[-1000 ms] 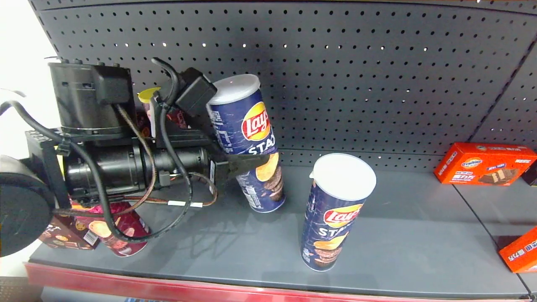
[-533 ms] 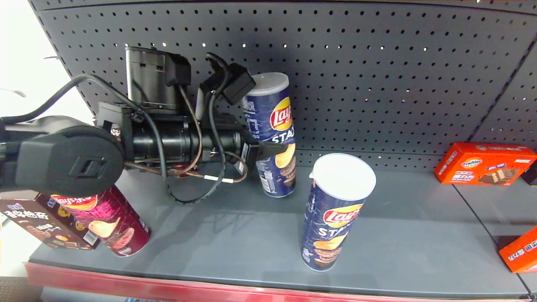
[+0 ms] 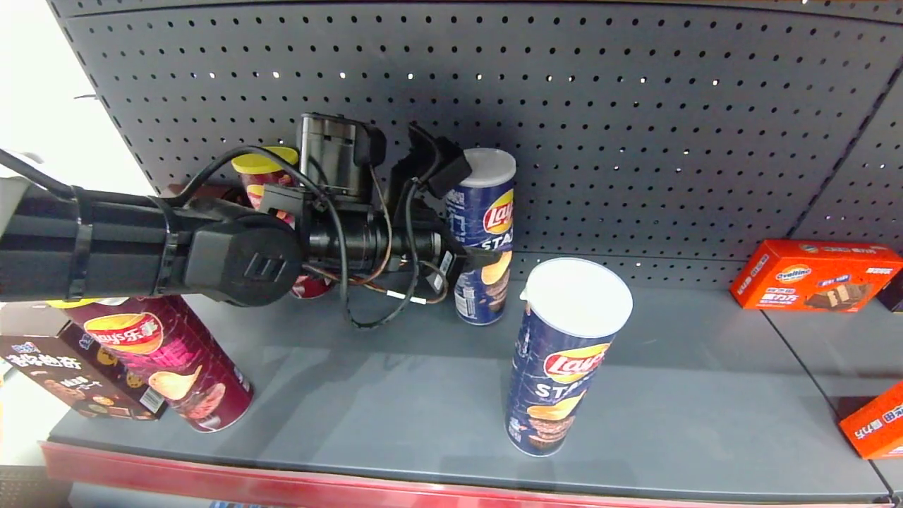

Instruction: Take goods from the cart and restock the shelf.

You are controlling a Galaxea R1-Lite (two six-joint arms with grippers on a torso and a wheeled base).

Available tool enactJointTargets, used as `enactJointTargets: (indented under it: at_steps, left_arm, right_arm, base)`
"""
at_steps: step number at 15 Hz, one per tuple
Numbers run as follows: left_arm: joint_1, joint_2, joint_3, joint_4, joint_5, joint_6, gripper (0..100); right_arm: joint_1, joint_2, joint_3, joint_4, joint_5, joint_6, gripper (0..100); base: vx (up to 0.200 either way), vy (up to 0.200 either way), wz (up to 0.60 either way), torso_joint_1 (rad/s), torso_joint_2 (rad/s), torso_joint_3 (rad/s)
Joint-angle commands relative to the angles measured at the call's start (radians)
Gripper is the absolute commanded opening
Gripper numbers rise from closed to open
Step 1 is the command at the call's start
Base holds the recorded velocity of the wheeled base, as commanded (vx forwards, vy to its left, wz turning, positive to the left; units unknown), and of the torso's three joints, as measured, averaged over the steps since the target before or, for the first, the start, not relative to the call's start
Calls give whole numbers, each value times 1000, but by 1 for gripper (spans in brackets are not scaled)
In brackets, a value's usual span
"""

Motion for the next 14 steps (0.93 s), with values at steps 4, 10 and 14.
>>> enactJointTargets:
  at_steps: [4, 10, 14]
  left_arm:
    - [-5, 74, -73, -1, 0, 22, 0]
    - [-11, 116, -111, -1, 0, 36, 0]
    - [-19, 137, -132, -1, -2, 36, 0]
  right_arm:
    - [1, 3, 0, 0, 0, -1, 100]
    - [1, 3, 0, 0, 0, -1, 100]
    - [1, 3, 0, 0, 0, -1, 100]
  base:
    - [0, 0, 0, 0, 0, 0]
    - [0, 0, 0, 0, 0, 0]
    - [0, 0, 0, 0, 0, 0]
